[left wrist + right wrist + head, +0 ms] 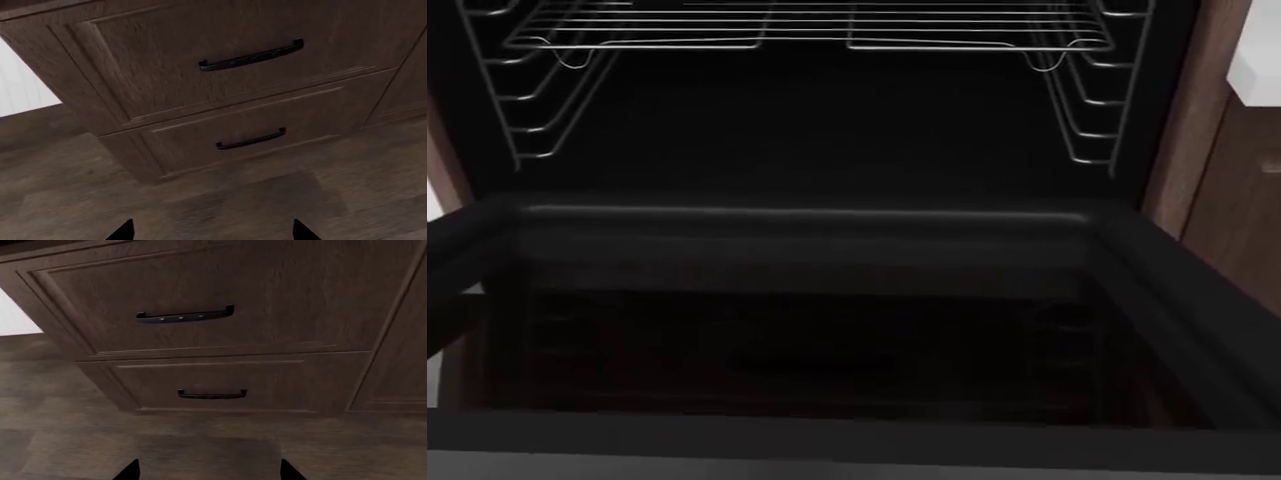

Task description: Close the oven door

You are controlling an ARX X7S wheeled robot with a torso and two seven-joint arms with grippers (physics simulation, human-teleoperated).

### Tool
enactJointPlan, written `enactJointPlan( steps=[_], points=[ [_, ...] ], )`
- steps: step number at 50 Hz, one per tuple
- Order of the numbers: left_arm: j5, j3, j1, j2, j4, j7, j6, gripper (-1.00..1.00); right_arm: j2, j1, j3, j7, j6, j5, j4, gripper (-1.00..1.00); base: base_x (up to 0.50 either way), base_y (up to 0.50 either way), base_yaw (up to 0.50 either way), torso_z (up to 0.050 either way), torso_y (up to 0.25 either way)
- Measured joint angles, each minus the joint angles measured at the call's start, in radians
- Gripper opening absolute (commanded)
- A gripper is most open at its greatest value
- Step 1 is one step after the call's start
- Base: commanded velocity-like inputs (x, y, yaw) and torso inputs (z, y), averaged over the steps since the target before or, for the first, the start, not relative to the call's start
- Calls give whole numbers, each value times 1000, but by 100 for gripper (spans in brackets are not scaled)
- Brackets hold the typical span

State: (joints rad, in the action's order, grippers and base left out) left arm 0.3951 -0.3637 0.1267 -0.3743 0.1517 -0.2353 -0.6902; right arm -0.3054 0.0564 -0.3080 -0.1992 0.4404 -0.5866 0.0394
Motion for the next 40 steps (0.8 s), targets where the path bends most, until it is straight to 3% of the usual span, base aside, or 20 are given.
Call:
enactJointPlan(
  steps=[40],
  points=[
    [8,-7,0,-5,0,-7,5,100,-8,-1,-8,-8,-9,-11,1,100,120,0,0,0,0]
  ],
)
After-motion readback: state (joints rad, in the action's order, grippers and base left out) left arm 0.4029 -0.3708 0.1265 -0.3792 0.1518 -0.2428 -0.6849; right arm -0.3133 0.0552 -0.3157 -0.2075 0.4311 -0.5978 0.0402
